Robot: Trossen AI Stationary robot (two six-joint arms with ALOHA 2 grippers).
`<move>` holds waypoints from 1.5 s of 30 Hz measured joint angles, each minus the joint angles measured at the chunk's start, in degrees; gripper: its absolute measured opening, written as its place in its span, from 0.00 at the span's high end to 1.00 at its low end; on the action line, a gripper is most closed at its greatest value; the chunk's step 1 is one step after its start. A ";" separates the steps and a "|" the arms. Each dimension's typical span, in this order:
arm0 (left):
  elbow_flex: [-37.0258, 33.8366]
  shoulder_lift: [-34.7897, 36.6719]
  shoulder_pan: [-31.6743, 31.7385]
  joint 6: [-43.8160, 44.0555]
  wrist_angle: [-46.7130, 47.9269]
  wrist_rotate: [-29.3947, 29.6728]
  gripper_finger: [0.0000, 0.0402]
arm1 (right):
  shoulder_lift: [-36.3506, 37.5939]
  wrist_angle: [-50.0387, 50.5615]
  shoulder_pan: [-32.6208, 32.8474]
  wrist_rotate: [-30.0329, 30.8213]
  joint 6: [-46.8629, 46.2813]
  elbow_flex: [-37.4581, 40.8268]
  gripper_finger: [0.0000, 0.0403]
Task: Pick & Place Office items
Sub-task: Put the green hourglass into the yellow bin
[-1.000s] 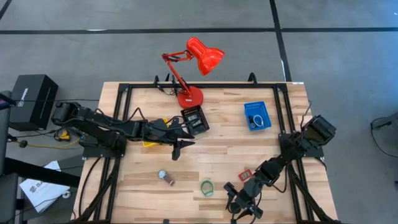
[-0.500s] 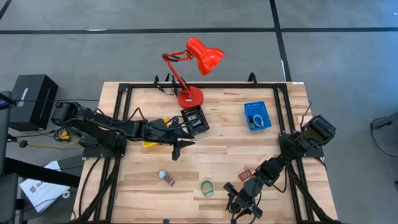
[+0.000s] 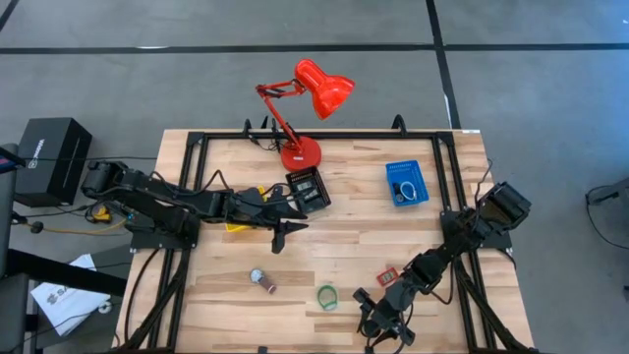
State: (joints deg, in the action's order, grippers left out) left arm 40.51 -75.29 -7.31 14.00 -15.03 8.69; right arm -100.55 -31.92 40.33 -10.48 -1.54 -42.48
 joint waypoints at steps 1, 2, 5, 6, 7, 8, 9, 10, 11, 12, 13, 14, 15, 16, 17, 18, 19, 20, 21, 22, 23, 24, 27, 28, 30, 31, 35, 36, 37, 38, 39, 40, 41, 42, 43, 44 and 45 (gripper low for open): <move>0.00 0.00 0.00 0.01 0.00 0.00 0.73 | 0.00 0.00 0.01 0.00 0.00 0.00 0.46; 0.00 0.00 -0.01 0.02 -0.01 0.00 0.73 | 0.00 -0.02 0.01 0.00 0.00 0.00 0.46; 0.00 0.00 -0.01 0.01 -0.02 0.00 0.73 | 0.00 0.00 0.01 0.00 0.00 0.00 0.49; 0.00 0.00 0.00 0.02 -0.02 0.00 0.73 | 0.00 0.02 0.01 0.00 0.00 0.00 0.50; 0.00 0.00 -0.02 0.02 -0.02 0.00 0.73 | 0.00 0.04 0.02 0.00 0.00 0.00 0.51; 0.00 0.00 -0.02 0.02 -0.02 0.00 0.73 | 0.00 0.04 0.03 0.00 0.00 0.00 0.51; 0.00 0.00 -0.02 0.02 -0.02 0.00 0.73 | 0.00 0.04 0.03 0.00 0.00 0.00 0.51; 0.00 0.00 -0.02 0.02 -0.02 0.00 0.73 | 0.00 0.07 0.03 0.00 0.00 0.00 0.50; 0.00 0.00 -0.01 0.01 -0.02 0.00 0.73 | 0.00 0.07 0.03 0.02 0.00 0.00 0.49; 0.00 0.00 -0.02 0.01 -0.02 0.00 0.73 | 0.00 0.11 0.03 0.10 0.00 0.00 0.48; 0.00 0.00 -0.01 0.00 -0.02 0.00 0.73 | 0.00 0.15 0.03 0.49 0.00 0.00 0.47; 0.00 0.00 -0.02 0.01 -0.02 0.00 0.73 | 0.00 0.17 0.05 0.90 0.06 0.00 0.46; 0.00 0.00 -0.02 0.01 -0.02 0.00 0.73 | 0.00 0.19 0.03 1.30 0.26 0.00 0.46; 0.00 0.00 -0.02 0.00 -0.04 0.00 0.73 | 0.00 0.19 0.03 1.38 0.26 0.00 0.46; 0.00 0.00 0.00 0.00 -0.03 0.00 0.73 | 0.00 0.18 -0.07 1.38 0.25 0.00 0.47; 0.00 0.00 0.00 0.00 -0.02 0.00 0.73 | 0.00 0.17 -0.24 1.36 0.18 0.00 0.48; 0.00 0.00 -0.02 0.02 -0.02 0.00 0.73 | 0.00 0.18 -0.37 1.33 0.01 0.00 0.49; 0.00 0.00 -0.02 0.02 -0.04 0.00 0.73 | 0.00 0.17 -0.34 1.31 0.02 0.00 0.50; 0.00 0.00 -0.02 0.02 -0.02 0.00 0.72 | 0.00 0.13 -0.32 1.29 0.02 0.00 0.51; 0.00 0.00 0.00 0.02 -0.04 0.00 0.72 | 0.00 0.05 -0.34 1.29 0.06 0.00 0.51; 0.00 0.00 0.00 0.02 -0.03 0.00 0.72 | 0.00 -0.02 -0.34 1.29 0.08 0.00 0.51; 0.00 0.00 0.00 0.01 -0.03 0.00 0.72 | 0.00 -0.06 -0.34 1.29 0.08 0.00 0.50; 0.00 0.00 -0.02 0.02 -0.04 0.00 0.72 | 0.00 -0.10 -0.48 1.38 0.15 0.00 0.47; 0.00 0.00 -0.01 0.02 -0.04 0.00 0.72 | 0.00 -0.24 -0.71 1.38 0.11 0.00 0.46; 0.00 0.00 0.00 0.02 -0.04 0.00 0.72 | 0.00 -0.44 -1.00 1.36 0.07 0.00 0.47; 0.00 0.00 -0.02 0.00 -0.04 0.00 0.72 | 0.00 -0.52 -1.08 1.36 0.09 0.00 0.48; 0.00 0.00 -0.01 0.00 -0.04 -0.01 0.72 | 0.00 -0.92 -1.55 1.36 0.44 0.00 0.52; 0.00 0.00 -0.01 0.02 -0.04 -0.01 0.72 | 0.00 -0.91 -1.56 1.31 0.44 0.00 0.52; 0.00 0.00 -0.02 0.02 -0.04 -0.01 0.72 | 0.00 -0.88 -1.56 1.29 0.44 0.00 0.51; 0.00 0.00 -0.02 0.01 -0.04 0.00 0.72 | 0.00 -0.87 -1.56 1.25 0.44 0.00 0.50; 0.00 0.00 0.00 0.02 -0.04 0.00 0.72 | 0.00 -0.90 -1.56 1.18 0.45 0.00 0.49; 0.00 0.00 -0.02 0.02 -0.04 0.00 0.72 | 0.00 -0.90 -1.54 1.24 0.46 0.00 0.47; 0.00 0.00 -0.02 0.02 -0.04 0.00 0.72 | 0.00 -0.95 -1.54 1.38 0.45 0.00 0.45; 0.00 0.00 -0.02 0.00 -0.04 0.00 0.72 | 0.00 -1.07 -1.58 1.38 0.46 0.00 0.45; 0.00 0.00 -0.01 0.01 -0.04 -0.02 0.72 | 0.00 -1.19 -1.71 1.38 0.48 0.00 0.45; 0.00 0.00 -0.02 0.02 -0.03 0.00 0.72 | 0.00 -1.25 -1.82 1.36 0.46 0.00 0.46; 0.00 0.00 -0.02 0.02 -0.04 -0.02 0.72 | 0.00 -1.27 -1.86 1.33 0.45 0.00 0.48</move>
State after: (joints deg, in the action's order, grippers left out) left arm 40.51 -75.29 -7.33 14.02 -15.07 8.67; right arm -100.55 -33.19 38.46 -9.15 -1.09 -42.48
